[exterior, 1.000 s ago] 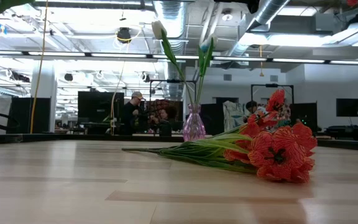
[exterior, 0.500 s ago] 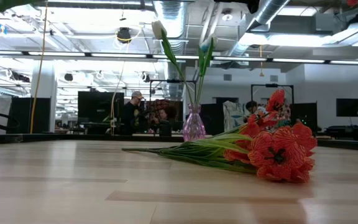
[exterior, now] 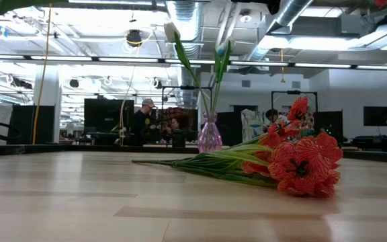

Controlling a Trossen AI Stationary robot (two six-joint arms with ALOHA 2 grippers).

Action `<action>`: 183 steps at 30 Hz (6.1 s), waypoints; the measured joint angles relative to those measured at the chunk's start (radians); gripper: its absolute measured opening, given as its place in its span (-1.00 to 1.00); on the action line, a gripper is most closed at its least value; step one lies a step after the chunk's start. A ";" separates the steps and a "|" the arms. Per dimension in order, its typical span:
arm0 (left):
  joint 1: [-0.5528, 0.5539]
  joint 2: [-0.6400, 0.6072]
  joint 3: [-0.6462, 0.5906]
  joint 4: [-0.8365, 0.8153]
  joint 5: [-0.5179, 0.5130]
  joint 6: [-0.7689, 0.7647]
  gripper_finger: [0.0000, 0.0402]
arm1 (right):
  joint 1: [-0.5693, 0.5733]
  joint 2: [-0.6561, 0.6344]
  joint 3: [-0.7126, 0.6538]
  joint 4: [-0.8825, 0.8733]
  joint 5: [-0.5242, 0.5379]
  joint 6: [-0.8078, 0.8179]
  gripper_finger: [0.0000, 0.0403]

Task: Sort flowers into vase by color
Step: Put the orange flower bouquet into the yellow vase

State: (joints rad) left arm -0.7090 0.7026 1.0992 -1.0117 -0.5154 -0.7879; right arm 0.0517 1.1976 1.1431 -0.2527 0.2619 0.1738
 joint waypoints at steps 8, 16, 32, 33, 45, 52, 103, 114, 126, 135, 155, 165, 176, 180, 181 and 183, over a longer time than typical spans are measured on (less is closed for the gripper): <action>0.010 -0.043 0.000 0.131 -0.209 0.168 -0.45 | 0.000 0.000 0.000 0.000 0.000 0.000 -0.12; 0.123 -0.026 0.002 0.342 -0.171 0.352 -0.45 | 0.000 0.000 0.000 0.000 0.000 0.000 -0.12; 0.500 0.241 0.002 0.624 0.411 0.500 -0.45 | 0.000 0.000 0.000 0.000 0.000 0.001 -0.12; 0.525 0.259 0.002 0.626 0.457 0.498 -0.45 | 0.000 0.000 0.000 0.000 0.000 0.001 -0.12; 0.770 0.512 0.191 0.541 0.854 0.609 -0.45 | 0.000 0.000 0.000 0.000 0.000 0.001 -0.12; 0.827 0.665 0.223 0.476 0.930 0.725 -0.45 | 0.000 0.000 0.000 0.000 0.000 0.001 -0.12; 0.629 1.184 0.224 0.564 0.715 1.153 0.21 | -0.001 -0.230 0.000 -0.239 0.002 0.001 -0.12; 0.622 1.246 0.225 0.567 0.711 1.170 0.20 | -0.002 -0.231 0.000 -0.271 0.002 0.001 -0.12; 0.599 1.341 0.224 0.601 0.702 1.165 0.13 | -0.008 -0.266 0.000 -0.286 0.005 0.001 -0.12; 0.574 1.352 0.227 0.593 0.615 1.170 -0.10 | -0.006 -0.267 0.000 -0.294 0.005 0.001 -0.12; 0.604 1.366 0.311 0.636 0.679 0.963 -0.97 | -0.008 -0.314 0.000 -0.308 0.005 -0.071 -0.12; 0.657 1.362 0.450 0.668 0.695 0.922 -0.99 | -0.008 -0.437 0.000 -0.509 0.005 -0.070 -0.12; 0.700 1.361 0.619 0.638 0.680 0.904 -0.99 | -0.008 -0.510 0.000 -0.598 0.005 -0.069 -0.12; 0.716 1.360 0.673 0.589 0.595 0.888 -0.99 | -0.008 -0.520 0.000 -0.615 0.005 -0.067 -0.12; 0.720 1.360 0.686 0.575 0.565 0.881 -0.99 | -0.008 -0.522 0.000 -0.615 0.005 -0.067 -0.12; 0.729 1.360 0.707 0.575 0.509 0.869 -0.99 | -0.008 -0.525 0.000 -0.616 0.005 -0.067 -0.12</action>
State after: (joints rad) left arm 0.0202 2.0621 1.8066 -0.4363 -0.0064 0.0808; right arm 0.0433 0.6724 1.1431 -0.8687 0.2672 0.1069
